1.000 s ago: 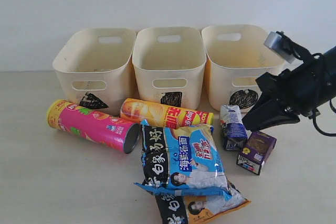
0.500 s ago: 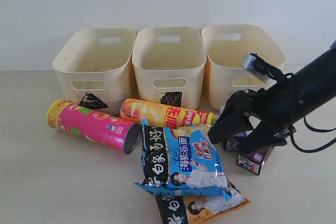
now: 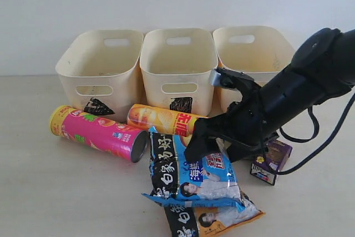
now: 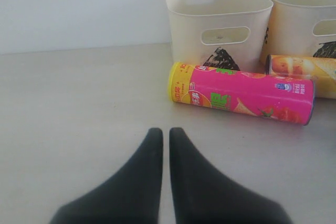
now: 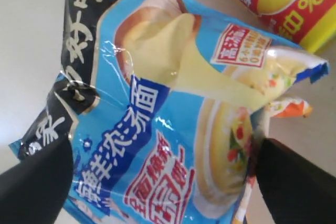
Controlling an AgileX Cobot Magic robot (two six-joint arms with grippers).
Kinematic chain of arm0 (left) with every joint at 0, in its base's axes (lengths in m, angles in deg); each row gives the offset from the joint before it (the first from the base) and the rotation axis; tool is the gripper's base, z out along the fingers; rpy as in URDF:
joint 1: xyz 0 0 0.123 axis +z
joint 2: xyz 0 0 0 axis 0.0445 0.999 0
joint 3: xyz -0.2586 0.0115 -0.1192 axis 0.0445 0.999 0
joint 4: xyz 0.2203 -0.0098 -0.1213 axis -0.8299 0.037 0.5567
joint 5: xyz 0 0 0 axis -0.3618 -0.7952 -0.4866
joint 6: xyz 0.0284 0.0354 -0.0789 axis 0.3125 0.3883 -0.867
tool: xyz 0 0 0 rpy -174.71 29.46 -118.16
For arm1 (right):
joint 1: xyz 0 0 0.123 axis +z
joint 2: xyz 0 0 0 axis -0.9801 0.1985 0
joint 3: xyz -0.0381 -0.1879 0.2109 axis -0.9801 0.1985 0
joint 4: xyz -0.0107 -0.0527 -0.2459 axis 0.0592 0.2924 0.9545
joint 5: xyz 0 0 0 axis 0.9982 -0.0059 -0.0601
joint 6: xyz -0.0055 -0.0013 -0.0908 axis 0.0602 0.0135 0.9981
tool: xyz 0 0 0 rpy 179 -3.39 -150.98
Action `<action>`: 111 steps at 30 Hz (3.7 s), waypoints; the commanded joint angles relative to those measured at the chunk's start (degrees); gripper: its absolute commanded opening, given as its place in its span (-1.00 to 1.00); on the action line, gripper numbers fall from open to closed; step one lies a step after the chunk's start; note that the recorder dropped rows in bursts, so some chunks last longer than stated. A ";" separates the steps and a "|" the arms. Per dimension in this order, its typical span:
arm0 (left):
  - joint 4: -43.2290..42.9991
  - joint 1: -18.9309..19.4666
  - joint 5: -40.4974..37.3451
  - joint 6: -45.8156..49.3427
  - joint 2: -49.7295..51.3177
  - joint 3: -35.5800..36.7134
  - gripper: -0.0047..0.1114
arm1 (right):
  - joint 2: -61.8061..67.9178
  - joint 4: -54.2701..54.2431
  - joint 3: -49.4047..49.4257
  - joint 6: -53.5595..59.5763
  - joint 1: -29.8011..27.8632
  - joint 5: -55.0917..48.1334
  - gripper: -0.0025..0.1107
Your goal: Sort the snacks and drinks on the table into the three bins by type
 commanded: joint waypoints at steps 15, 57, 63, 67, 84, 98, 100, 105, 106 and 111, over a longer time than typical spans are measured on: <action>0.44 -0.13 -0.09 -0.63 -0.15 0.21 -0.85 | 4.55 5.68 0.09 -3.12 2.80 3.79 -0.96; 0.44 -0.13 -0.09 -0.63 -0.15 0.21 -0.85 | 1.28 -1.77 -6.62 1.50 -5.72 -15.32 -0.96; 0.44 -0.13 -0.09 -0.63 -0.15 0.21 -0.85 | 6.04 -7.71 -6.62 7.39 -5.20 -15.05 -0.96; 0.44 -0.13 -0.09 -0.63 -0.15 0.21 -0.85 | 6.63 -6.26 -6.72 7.70 -5.20 -13.92 -0.81; 0.44 -0.13 -0.09 -0.63 -0.15 0.21 -0.85 | 4.84 9.04 -14.15 1.73 -5.20 -13.86 0.16; 0.44 -0.13 -0.09 -0.63 -0.15 0.21 -0.85 | 2.99 20.44 -15.36 -0.93 12.55 -7.66 0.63; 0.44 -0.13 -0.09 -0.63 -0.15 0.21 -0.85 | 3.36 23.52 -15.36 -1.88 14.63 -4.32 0.79; 0.44 -0.13 -0.09 -0.63 -0.15 0.21 -0.85 | 6.31 23.51 -15.36 -3.13 17.17 -4.02 0.78; 0.44 -0.13 -0.09 -0.63 -0.15 0.21 -0.85 | 6.80 24.12 -15.36 -3.13 17.82 -3.36 0.78; 0.44 -0.13 -0.09 -0.63 -0.15 0.21 -0.85 | 9.33 31.09 -15.36 0.77 20.04 -1.39 0.78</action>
